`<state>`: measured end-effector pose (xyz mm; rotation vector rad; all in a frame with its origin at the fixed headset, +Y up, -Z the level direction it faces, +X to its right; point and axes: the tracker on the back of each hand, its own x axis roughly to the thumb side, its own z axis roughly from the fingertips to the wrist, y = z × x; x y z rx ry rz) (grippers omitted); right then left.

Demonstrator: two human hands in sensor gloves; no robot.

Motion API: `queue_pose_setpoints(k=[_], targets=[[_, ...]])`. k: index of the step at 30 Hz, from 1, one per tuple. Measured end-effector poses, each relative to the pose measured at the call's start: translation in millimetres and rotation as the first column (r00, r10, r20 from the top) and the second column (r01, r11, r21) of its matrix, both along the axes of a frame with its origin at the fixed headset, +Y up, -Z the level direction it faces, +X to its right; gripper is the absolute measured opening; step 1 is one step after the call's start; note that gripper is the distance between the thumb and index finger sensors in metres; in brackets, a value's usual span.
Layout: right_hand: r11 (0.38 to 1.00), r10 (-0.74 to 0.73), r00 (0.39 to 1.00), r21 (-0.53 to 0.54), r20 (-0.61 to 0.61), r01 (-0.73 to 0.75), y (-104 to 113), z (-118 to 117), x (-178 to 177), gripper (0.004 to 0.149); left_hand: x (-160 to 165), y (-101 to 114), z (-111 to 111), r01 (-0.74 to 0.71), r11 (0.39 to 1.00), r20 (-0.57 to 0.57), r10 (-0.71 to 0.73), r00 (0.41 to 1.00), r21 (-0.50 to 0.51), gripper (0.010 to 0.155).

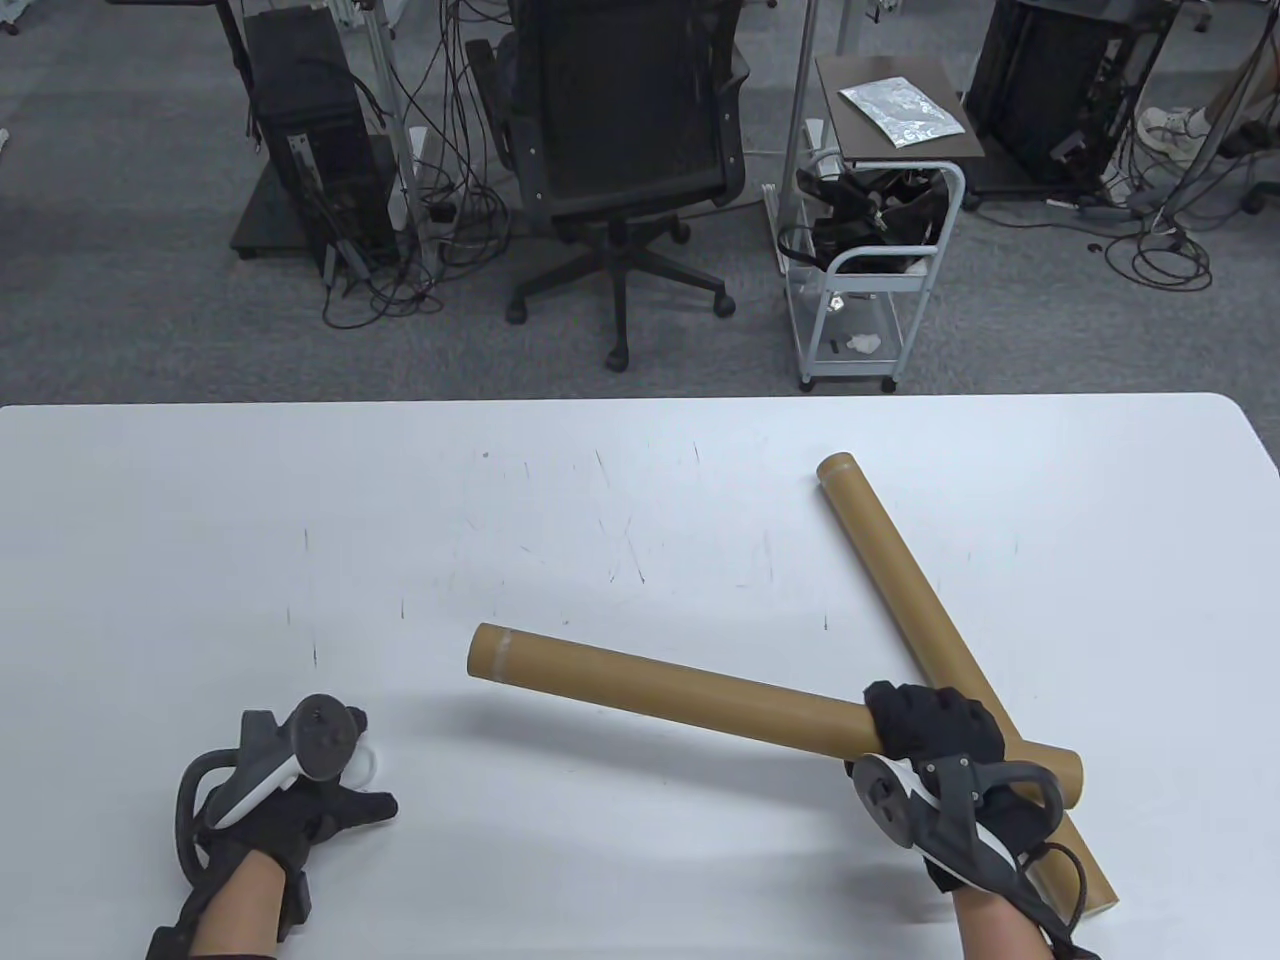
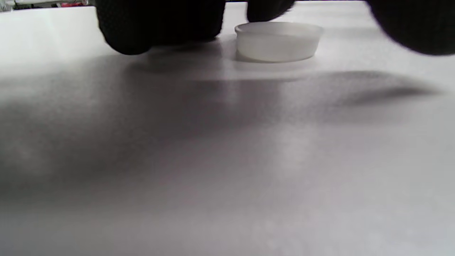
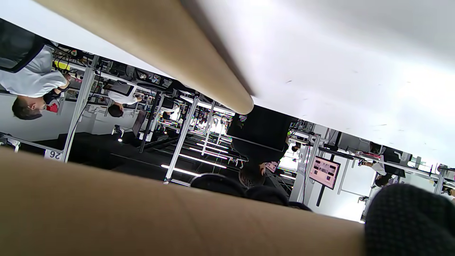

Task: Roll up mouse pads and store in mailing tubes

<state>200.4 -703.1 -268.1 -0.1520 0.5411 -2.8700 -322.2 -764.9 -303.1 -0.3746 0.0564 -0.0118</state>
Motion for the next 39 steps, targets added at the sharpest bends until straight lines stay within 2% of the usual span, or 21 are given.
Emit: queue_pose_setpoints(k=[2,5,7,10,11,12,13,14,15,17,20,25,29,39], targets=[[1.0,0.005,1.0,-0.005,-0.004,-0.005,0.8,0.2,0.5,0.067,3.4,-0.8,-1.6,-0.034,0.999,0.004,0.034,0.999,-0.017,0.084],[1.0,0.017,1.0,-0.009,-0.005,-0.017,1.5,0.5,0.2,0.067,5.7,-1.8,-1.7,0.02,1.0,0.007,-0.02,1.0,-0.005,0.072],[1.0,0.025,1.0,-0.012,-0.007,-0.025,2.2,0.8,-0.7,0.067,6.6,-0.4,-1.6,0.0,1.0,0.009,0.0,1.0,0.004,0.066],[0.999,0.028,0.999,-0.02,-0.017,-0.029,1.4,1.2,-1.9,0.067,7.4,1.0,-0.8,-0.014,0.999,0.022,0.013,1.0,0.031,0.065],[0.999,0.027,0.999,-0.024,-0.022,-0.028,1.1,1.3,-2.4,0.067,6.0,3.1,-0.3,-0.061,0.997,0.027,0.06,0.998,0.054,0.065],[0.999,0.024,0.999,-0.033,-0.033,-0.025,0.6,1.2,-3.6,0.067,3.6,5.9,-0.2,-0.227,0.971,0.037,0.225,0.974,0.079,0.066],[0.999,0.021,0.999,-0.037,-0.042,-0.022,0.2,1.3,-4.6,0.067,2.0,7.5,-0.3,-0.388,0.917,0.042,0.386,0.921,0.093,0.066],[0.999,0.019,0.998,-0.04,-0.052,-0.021,0.0,1.7,-5.9,0.067,0.0,9.3,-0.9,-0.578,0.81,0.056,0.576,0.816,0.101,0.066],[0.999,0.02,0.998,-0.04,-0.063,-0.022,0.0,2.4,-7.7,0.067,-1.6,10.1,-1.3,-0.747,0.656,0.062,0.746,0.663,0.106,0.066],[0.999,0.021,0.996,-0.038,-0.083,-0.025,0.2,3.6,-10.9,0.067,-2.8,9.8,-1.6,-0.897,0.434,0.061,0.896,0.44,0.088,0.066],[0.999,0.022,0.993,-0.028,-0.113,-0.026,1.1,6.1,-15.7,0.067,-3.1,3.6,-2.6,-0.954,0.299,0.054,0.953,0.298,-0.015,0.065],[0.999,0.038,0.988,-0.002,-0.151,-0.038,4.1,10.9,-25.5,0.067,-3.1,0.4,-3.8,-0.968,0.251,0.046,0.967,0.249,-0.031,0.064],[0.999,0.036,0.988,0.0,-0.152,-0.036,3.9,11.0,-25.7,0.067,-0.8,2.5,-3.6,-0.961,0.276,0.057,0.96,0.274,-0.014,0.064],[0.999,0.027,0.989,-0.016,-0.146,-0.03,3.9,10.2,-22.4,0.066,5.2,2.7,-3.5,-0.963,0.27,0.041,0.962,0.27,0.004,0.062]])
